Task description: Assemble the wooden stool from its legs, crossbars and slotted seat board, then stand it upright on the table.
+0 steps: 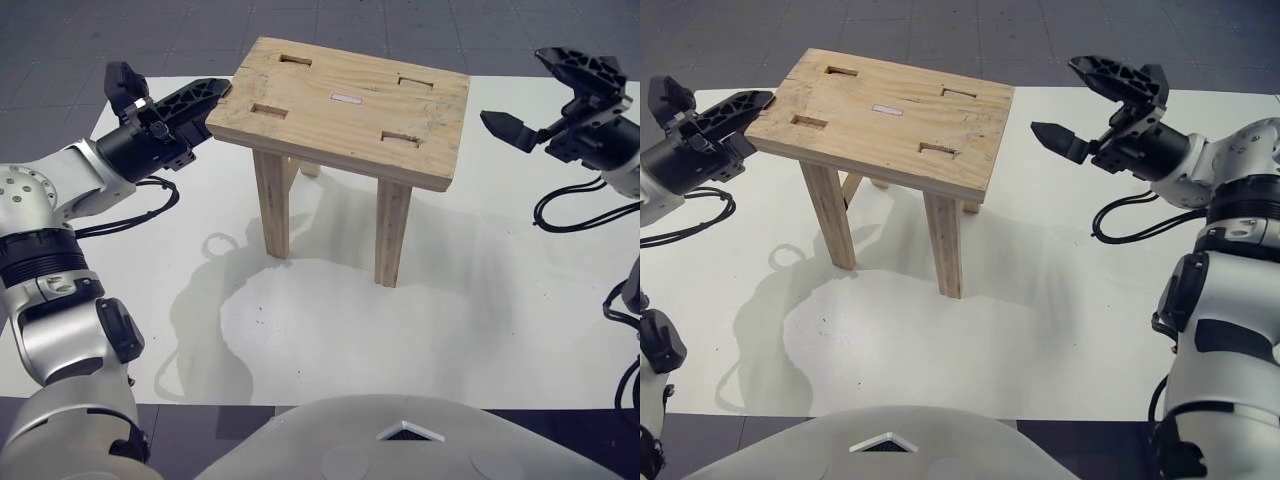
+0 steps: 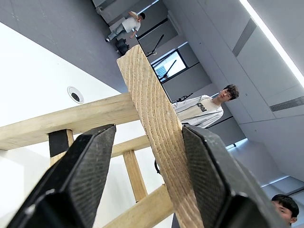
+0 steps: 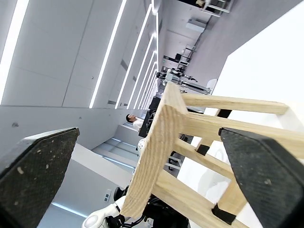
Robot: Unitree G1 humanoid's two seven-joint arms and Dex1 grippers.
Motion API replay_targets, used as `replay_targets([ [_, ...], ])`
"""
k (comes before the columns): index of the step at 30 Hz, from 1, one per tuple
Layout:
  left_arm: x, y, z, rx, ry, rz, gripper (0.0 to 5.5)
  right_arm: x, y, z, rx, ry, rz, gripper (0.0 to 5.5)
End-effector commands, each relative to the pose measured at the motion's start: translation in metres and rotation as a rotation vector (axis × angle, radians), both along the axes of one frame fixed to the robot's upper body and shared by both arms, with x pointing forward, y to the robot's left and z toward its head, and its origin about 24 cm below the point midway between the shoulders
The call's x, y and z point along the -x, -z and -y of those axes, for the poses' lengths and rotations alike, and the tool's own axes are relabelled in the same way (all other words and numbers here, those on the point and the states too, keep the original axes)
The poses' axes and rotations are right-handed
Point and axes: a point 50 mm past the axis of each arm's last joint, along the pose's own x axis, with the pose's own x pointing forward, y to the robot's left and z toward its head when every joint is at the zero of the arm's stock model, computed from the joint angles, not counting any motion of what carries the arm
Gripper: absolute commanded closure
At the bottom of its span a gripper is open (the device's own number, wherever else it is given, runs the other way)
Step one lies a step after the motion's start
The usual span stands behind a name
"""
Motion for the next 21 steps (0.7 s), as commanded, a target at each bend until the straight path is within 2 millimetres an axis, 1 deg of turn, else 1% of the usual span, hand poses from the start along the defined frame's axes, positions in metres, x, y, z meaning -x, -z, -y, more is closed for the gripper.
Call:
replay_targets([
  [1,0.009,0.024,-0.001,-0.086,0.001,-0.118,2.43,0.001,0.0,-0.001,0.041,-0.014,0.008,0.0],
  [6,0.008,0.02,-0.006,-0.038,-0.042,-0.11,1.61,0.002,-0.003,-0.003,0.036,-0.032,0.015,0.0],
  [8,0.008,0.016,-0.005,0.013,-0.028,-0.104,1.61,0.003,-0.001,-0.004,0.044,-0.04,0.012,0.0],
  [10,0.006,0.008,-0.004,0.101,-0.016,-0.086,1.61,0.003,0.0,-0.006,0.055,-0.048,0.008,0.0],
  [13,0.006,-0.006,0.003,0.231,0.024,-0.024,1.61,0.003,0.003,-0.011,0.068,-0.07,0.001,0.0],
  [15,0.006,-0.013,0.007,0.27,0.034,0.013,1.61,0.003,0.005,-0.012,0.073,-0.076,-0.007,0.0],
  [18,0.01,-0.025,0.007,0.273,-0.006,0.074,1.61,0.003,0.003,-0.016,0.101,-0.089,0.004,0.0],
  [20,0.017,-0.023,0.001,0.206,-0.042,0.055,1.61,0.005,-0.006,-0.017,0.143,-0.088,0.063,0.0],
  [21,0.024,-0.018,-0.001,0.169,-0.049,0.037,1.61,0.004,-0.01,-0.018,0.177,-0.066,0.104,0.0],
])
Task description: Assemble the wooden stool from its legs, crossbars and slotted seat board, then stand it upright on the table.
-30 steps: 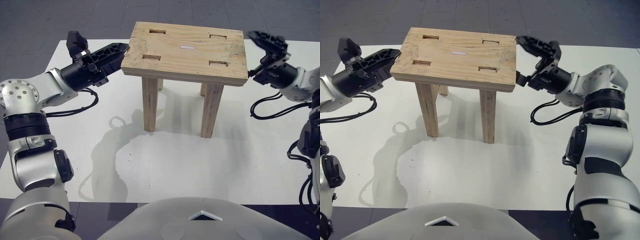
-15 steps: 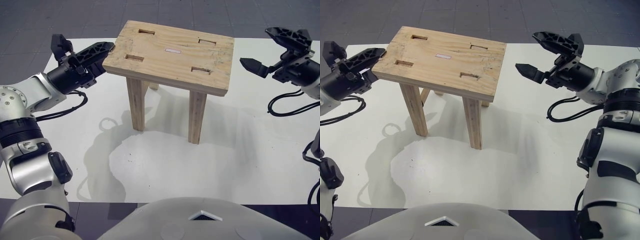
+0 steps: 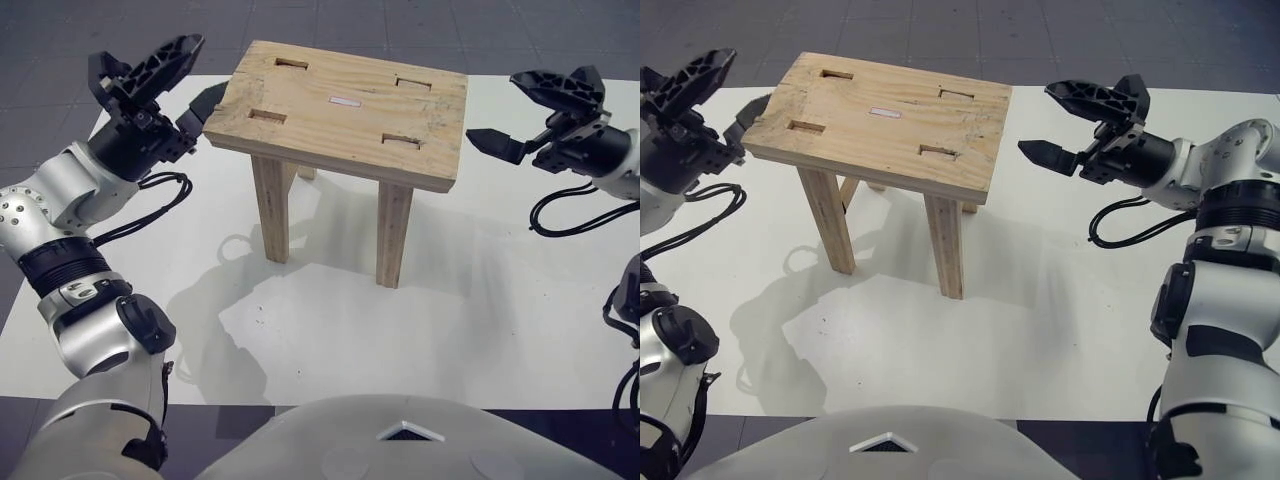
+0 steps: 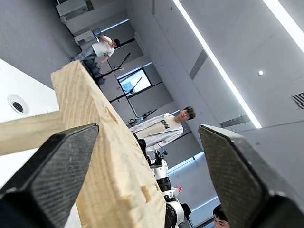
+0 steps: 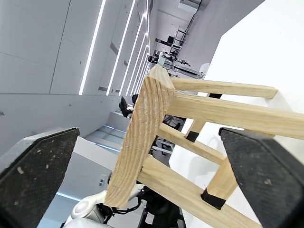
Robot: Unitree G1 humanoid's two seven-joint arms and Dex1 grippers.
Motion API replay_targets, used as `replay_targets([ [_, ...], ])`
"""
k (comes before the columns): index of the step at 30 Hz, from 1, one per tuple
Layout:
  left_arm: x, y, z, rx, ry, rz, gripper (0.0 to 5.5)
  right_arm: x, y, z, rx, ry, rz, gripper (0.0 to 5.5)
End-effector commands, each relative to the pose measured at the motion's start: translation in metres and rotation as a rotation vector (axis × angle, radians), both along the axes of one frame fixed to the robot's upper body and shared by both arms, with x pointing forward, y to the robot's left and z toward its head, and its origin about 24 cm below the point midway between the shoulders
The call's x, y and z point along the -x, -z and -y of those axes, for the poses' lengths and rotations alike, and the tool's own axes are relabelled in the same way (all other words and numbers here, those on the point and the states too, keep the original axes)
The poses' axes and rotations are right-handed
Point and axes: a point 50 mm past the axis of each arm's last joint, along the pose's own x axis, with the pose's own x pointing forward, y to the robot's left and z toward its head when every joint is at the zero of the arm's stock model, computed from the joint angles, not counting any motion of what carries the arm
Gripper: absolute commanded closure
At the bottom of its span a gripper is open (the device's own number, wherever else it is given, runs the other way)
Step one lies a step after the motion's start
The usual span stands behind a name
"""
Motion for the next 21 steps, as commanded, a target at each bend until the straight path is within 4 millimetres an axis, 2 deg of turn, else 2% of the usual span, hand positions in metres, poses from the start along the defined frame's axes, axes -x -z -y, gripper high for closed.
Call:
replay_targets([
  [1,0.021,0.011,-0.009,-0.121,-0.04,-0.055,1.61,-0.003,-0.015,-0.003,0.117,0.061,0.134,0.0],
  [3,0.036,0.026,-0.003,-0.155,-0.034,-0.088,1.61,-0.008,-0.019,-0.009,0.238,0.162,0.232,0.0],
  [5,0.046,0.035,0.005,-0.161,-0.037,-0.106,1.59,-0.007,-0.016,-0.015,0.364,0.242,0.317,0.39],
  [8,0.05,0.036,0.011,-0.149,-0.06,-0.114,1.59,0.007,-0.002,-0.024,0.707,0.342,0.517,0.98],
  [10,0.051,0.035,0.013,-0.14,-0.073,-0.118,1.59,0.012,0.009,-0.032,0.857,0.384,0.624,1.36],
  [13,0.051,0.038,0.022,-0.138,-0.066,-0.126,1.59,0.015,0.018,-0.044,0.907,0.429,0.698,1.82],
  [16,0.048,0.039,0.032,-0.13,-0.05,-0.125,1.59,0.011,0.029,-0.049,0.93,0.443,0.685,2.46],
  [18,0.048,0.04,0.036,-0.13,-0.038,-0.124,1.59,0.003,0.038,-0.053,0.955,0.451,0.663,2.87],
  [21,0.048,0.042,0.038,-0.133,-0.025,-0.128,1.59,-0.011,0.041,-0.055,0.997,0.476,0.681,3.43],
])
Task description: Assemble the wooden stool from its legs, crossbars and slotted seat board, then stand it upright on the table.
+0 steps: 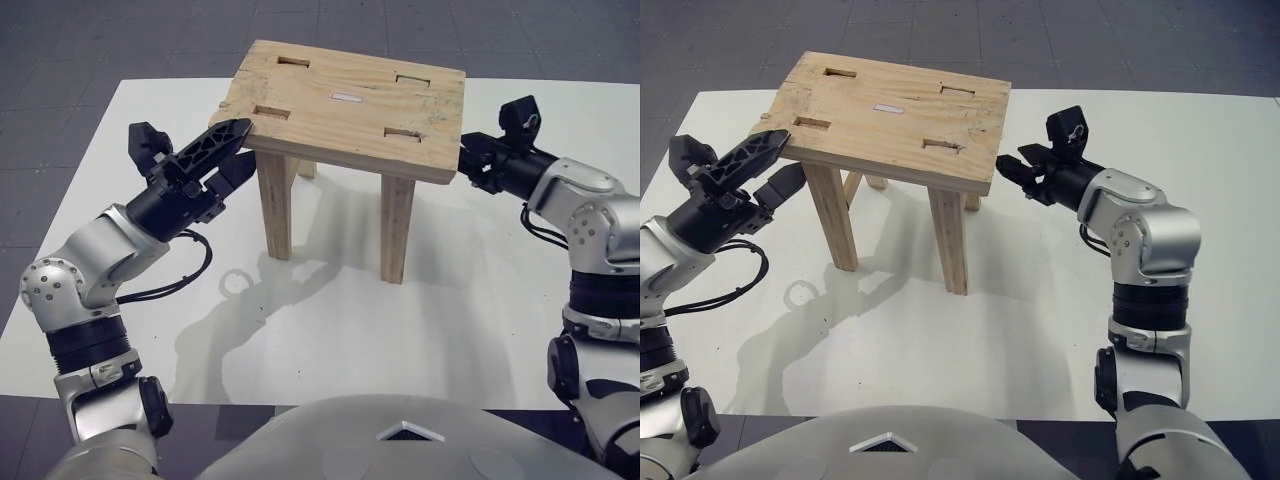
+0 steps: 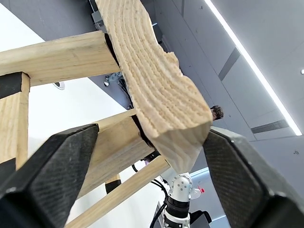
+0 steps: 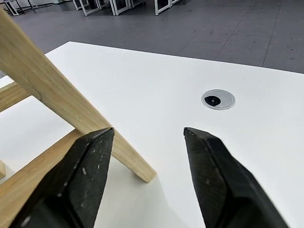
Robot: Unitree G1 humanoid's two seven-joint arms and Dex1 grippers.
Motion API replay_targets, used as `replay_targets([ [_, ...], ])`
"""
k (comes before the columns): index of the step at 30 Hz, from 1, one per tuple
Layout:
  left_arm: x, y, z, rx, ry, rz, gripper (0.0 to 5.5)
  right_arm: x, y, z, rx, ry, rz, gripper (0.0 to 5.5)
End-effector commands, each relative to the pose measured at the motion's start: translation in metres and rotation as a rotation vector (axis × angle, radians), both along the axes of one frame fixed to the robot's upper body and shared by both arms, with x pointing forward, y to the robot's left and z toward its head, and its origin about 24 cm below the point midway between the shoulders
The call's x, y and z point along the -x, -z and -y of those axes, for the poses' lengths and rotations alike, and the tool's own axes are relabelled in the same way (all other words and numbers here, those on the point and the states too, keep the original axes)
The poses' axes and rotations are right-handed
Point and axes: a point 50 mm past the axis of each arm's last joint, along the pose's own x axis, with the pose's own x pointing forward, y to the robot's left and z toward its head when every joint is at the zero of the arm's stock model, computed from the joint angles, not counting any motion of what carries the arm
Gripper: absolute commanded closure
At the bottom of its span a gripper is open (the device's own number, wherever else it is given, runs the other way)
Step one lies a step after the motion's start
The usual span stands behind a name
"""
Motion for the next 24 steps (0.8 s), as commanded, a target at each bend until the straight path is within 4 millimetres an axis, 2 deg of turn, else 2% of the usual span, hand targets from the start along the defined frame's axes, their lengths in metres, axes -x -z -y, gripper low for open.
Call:
replay_targets([
  [1,0.001,0.004,0.007,-0.024,0.027,-0.014,1.59,-0.02,-0.004,-0.003,0.054,0.043,0.047,3.55],
  [4,0.0,0.005,0.017,-0.019,0.052,-0.014,1.59,-0.041,-0.012,0.0,0.095,0.134,0.089,4.11],
  [6,-0.006,0.004,0.031,-0.008,0.061,-0.003,1.59,-0.055,-0.03,-0.004,0.069,0.206,0.137,4.5],
  [8,-0.011,-0.001,0.043,-0.003,0.06,0.026,1.59,-0.055,-0.044,-0.011,0.05,0.228,0.177,4.97],
  [10,-0.013,-0.007,0.044,-0.022,0.028,0.059,1.59,-0.045,-0.044,-0.01,0.083,0.244,0.196,5.38],
  [13,-0.004,-0.012,0.036,-0.05,-0.015,0.093,1.59,-0.029,-0.036,0.001,0.205,0.293,0.224,5.38],
  [18,0.012,-0.014,0.04,-0.066,0.0,0.101,1.59,-0.046,-0.029,0.029,0.32,0.512,0.186,5.38],
  [21,0.02,-0.02,0.036,-0.123,-0.01,0.141,1.59,-0.047,-0.055,0.035,0.269,0.584,0.263,5.38],
  [24,0.029,-0.025,0.021,-0.196,-0.06,0.164,1.59,-0.04,-0.089,0.034,0.221,0.569,0.363,5.38],
])
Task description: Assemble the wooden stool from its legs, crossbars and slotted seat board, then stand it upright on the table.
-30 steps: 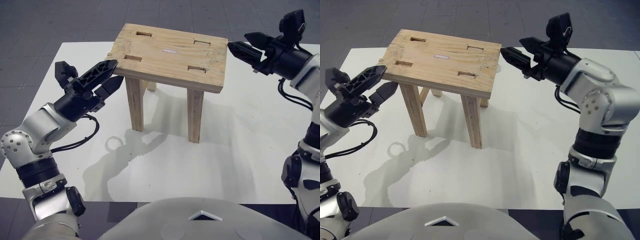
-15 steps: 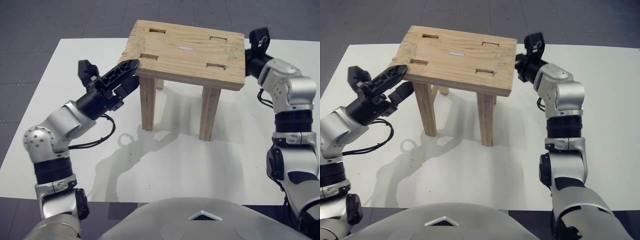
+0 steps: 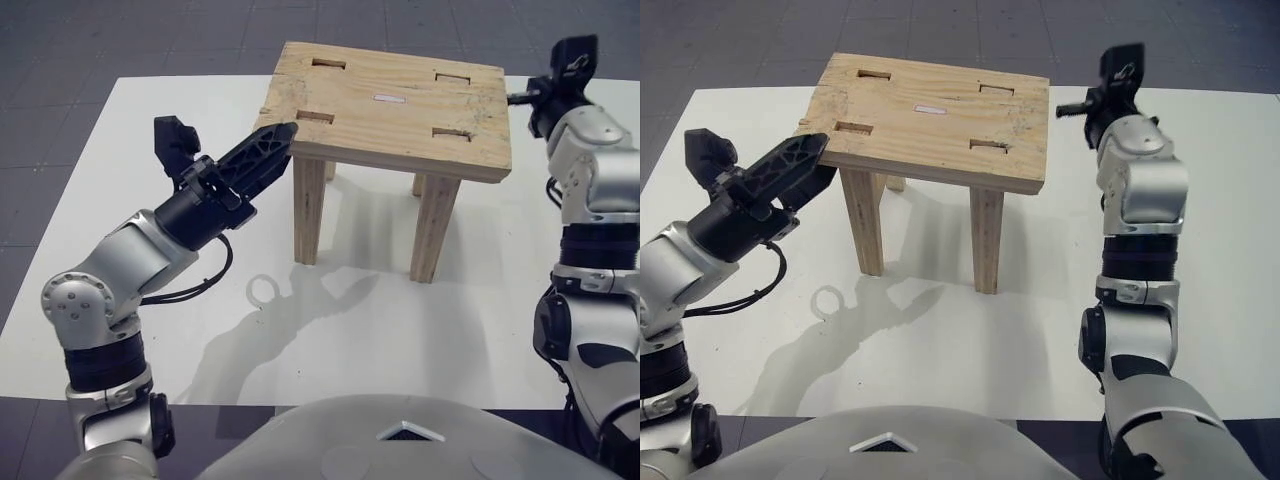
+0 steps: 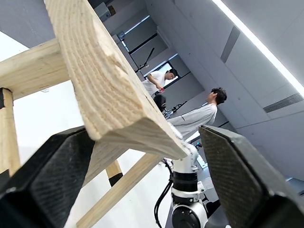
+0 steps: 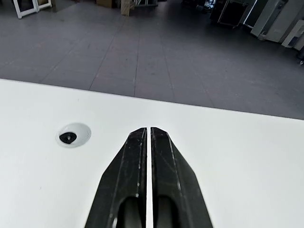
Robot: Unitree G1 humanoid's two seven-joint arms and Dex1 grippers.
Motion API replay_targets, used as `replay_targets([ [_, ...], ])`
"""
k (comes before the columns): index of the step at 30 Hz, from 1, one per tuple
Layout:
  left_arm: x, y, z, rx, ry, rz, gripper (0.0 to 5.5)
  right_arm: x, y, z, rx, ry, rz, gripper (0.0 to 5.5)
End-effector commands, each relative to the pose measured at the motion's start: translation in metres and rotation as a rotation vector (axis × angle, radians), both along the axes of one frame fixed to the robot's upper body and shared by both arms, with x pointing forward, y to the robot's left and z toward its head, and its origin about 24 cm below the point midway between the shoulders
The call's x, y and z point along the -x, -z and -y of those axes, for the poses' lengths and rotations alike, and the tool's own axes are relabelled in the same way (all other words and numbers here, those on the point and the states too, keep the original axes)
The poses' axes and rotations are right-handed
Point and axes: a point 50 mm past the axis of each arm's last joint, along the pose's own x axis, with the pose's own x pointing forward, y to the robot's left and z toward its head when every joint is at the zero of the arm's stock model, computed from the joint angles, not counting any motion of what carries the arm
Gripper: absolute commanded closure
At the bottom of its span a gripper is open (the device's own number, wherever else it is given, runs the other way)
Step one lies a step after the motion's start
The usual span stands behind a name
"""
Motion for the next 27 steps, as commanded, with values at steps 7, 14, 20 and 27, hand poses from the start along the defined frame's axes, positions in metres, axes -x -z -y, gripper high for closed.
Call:
replay_targets([
  [7,0.01,-0.001,-0.057,-0.274,-0.269,0.115,1.59,0.034,-0.097,-0.07,-0.292,-0.457,0.208,5.38],
  [14,-0.025,-0.045,-0.064,-0.455,-0.611,0.442,1.59,0.05,-0.135,-0.098,-0.282,-0.631,0.35,5.38],
  [20,-0.035,-0.058,-0.028,-0.523,-0.573,0.56,1.59,0.05,-0.06,-0.104,-0.244,-0.685,0.054,5.38],
  [27,-0.032,-0.042,-0.019,-0.521,-0.55,0.497,1.59,0.042,0.022,-0.085,-0.204,-0.636,-0.219,5.38],
])
